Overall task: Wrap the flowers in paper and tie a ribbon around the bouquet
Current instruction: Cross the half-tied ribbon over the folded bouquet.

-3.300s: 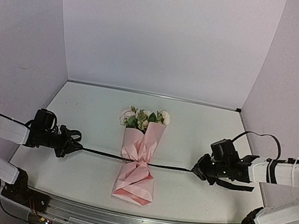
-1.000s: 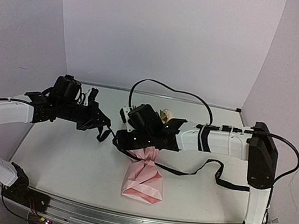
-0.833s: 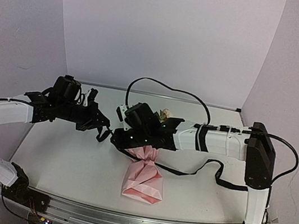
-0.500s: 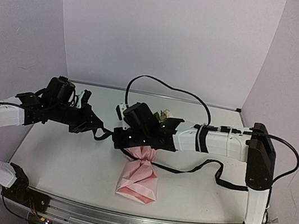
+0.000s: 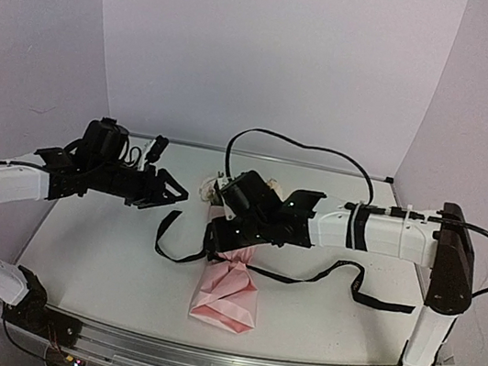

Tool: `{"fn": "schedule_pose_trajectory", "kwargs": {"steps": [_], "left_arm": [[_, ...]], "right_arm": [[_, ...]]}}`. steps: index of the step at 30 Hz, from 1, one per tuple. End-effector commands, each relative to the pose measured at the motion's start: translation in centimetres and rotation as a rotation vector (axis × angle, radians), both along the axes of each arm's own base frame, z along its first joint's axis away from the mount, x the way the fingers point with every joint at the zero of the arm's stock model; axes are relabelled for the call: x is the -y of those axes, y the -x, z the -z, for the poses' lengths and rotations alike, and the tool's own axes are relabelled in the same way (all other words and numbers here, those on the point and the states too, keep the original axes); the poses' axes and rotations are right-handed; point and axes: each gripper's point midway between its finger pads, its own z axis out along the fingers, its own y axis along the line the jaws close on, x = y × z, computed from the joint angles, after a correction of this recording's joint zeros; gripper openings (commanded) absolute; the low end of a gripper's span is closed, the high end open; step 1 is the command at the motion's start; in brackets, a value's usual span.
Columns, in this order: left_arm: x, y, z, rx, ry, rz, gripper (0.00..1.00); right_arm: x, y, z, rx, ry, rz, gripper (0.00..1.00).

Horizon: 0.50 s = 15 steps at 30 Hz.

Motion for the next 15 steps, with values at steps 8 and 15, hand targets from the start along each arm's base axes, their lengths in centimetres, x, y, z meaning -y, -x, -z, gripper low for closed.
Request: {"fn": "schedule_pose_trajectory", "kwargs": {"steps": [8,15], "left_arm": [[5.6,-0.8,1.9,0.271,0.165,0.291,0.51],[7.5,-0.1,3.4,0.304,0.143,0.302,0.51]], "right_arm": [[3.0,-0.8,-3.5,0.111,0.027,0.057,0.0],[3.7,-1.7,-3.5,0.11,-0.015,0.134,0.0]]}}
